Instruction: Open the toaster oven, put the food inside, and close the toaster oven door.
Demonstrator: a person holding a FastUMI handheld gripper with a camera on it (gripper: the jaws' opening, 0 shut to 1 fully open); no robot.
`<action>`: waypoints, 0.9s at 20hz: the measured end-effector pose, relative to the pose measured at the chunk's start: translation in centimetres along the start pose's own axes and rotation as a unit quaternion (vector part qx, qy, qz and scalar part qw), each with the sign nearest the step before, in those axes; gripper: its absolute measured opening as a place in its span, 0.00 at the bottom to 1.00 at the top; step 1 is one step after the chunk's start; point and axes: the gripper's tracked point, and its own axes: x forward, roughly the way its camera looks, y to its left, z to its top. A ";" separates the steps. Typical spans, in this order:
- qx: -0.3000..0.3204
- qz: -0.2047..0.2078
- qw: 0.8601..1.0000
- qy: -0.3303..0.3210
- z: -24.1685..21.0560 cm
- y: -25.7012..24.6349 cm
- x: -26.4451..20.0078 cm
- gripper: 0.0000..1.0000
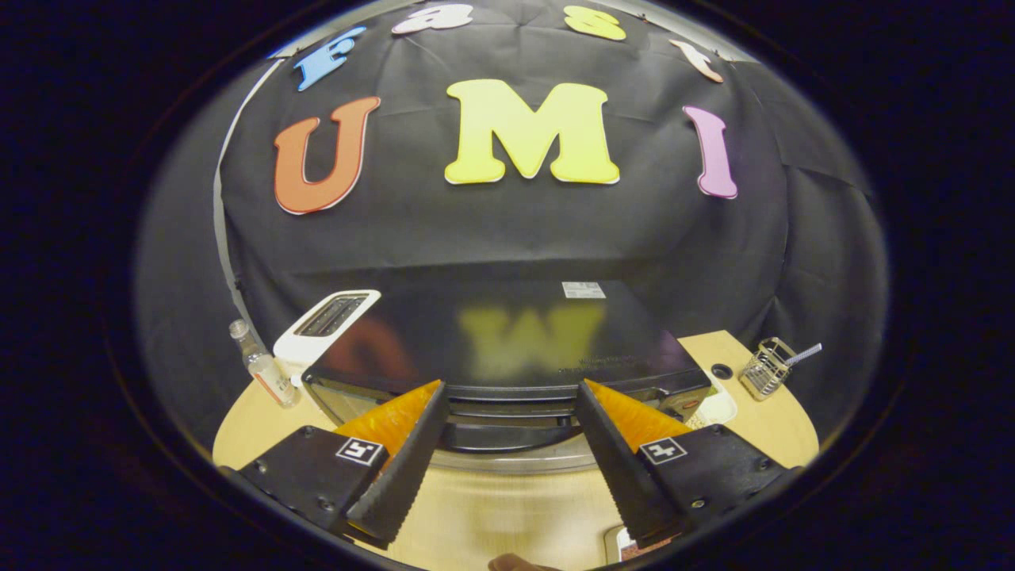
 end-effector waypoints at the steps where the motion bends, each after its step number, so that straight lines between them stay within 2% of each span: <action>1: -0.005 -0.001 1.000 -0.005 -0.2 0.0 -0.3 1.00; 7: -0.009 0.001 1.000 -0.025 -1.8 0.0 -2.4 1.00; 18: -0.036 -0.010 0.999 -0.008 -7.6 -0.3 -6.6 1.00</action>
